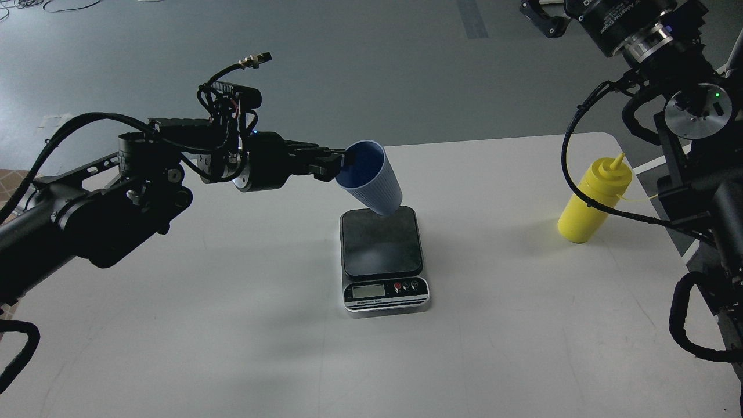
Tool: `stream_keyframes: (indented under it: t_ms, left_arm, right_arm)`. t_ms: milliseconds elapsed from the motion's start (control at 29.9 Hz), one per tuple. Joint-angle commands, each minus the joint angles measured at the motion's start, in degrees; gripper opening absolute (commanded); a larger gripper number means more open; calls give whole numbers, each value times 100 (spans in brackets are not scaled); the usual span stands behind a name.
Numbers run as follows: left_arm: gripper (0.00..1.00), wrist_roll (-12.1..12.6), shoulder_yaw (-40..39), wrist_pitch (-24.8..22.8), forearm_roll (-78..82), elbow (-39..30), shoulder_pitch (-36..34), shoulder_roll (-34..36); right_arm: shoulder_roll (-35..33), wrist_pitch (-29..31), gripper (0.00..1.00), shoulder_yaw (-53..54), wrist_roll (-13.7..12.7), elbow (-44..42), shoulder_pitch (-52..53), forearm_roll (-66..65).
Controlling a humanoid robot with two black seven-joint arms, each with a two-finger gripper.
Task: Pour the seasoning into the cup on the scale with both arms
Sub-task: 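Lift the blue cup with the left gripper and carry it over the scale, then lower the blue cup onto the scale with the left gripper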
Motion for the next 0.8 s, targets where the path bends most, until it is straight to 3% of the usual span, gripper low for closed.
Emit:
stream_keyframes:
  t_ms: [0,768]
  left_arm:
    - [0,60,104,0,108,-3,2,-77]
    - [0,385,359,0,530,331,37,-482]
  right_arm:
    - [0,0,100,0,9,-5,8,0]
    - [0,0,100,0,9,4,0,0]
